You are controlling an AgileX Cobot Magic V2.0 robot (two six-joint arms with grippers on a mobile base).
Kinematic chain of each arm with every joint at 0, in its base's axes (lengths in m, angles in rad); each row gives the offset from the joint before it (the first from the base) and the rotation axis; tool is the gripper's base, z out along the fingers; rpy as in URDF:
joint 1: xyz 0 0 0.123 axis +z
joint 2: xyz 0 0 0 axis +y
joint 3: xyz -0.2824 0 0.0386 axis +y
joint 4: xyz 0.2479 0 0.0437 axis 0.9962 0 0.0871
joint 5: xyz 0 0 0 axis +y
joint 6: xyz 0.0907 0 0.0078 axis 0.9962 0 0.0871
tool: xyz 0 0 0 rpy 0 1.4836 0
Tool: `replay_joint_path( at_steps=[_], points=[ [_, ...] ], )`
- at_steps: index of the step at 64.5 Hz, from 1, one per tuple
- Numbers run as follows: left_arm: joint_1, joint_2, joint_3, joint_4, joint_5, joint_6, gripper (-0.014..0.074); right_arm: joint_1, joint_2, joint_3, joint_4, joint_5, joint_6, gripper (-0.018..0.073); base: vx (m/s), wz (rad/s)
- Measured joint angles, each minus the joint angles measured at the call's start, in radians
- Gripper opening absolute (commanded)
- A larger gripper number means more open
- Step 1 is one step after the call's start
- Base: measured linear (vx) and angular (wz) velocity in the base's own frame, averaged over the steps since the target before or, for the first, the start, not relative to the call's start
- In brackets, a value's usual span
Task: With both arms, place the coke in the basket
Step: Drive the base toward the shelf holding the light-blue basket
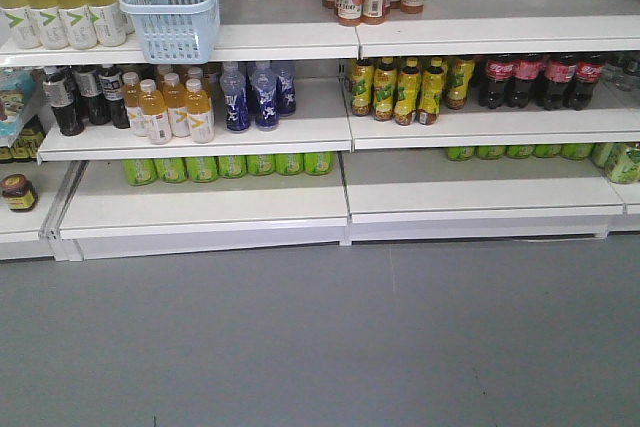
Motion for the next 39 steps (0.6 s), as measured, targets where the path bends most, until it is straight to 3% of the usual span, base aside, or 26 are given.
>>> replay_joint_path(
  at_steps=[39],
  points=[
    [0.0, 0.0, 0.0, 0.0, 0.0, 0.0, -0.0006, 0.0, 0.0, 0.0, 0.0, 0.0, 0.0, -0.0009, 0.13, 0.07]
  ],
)
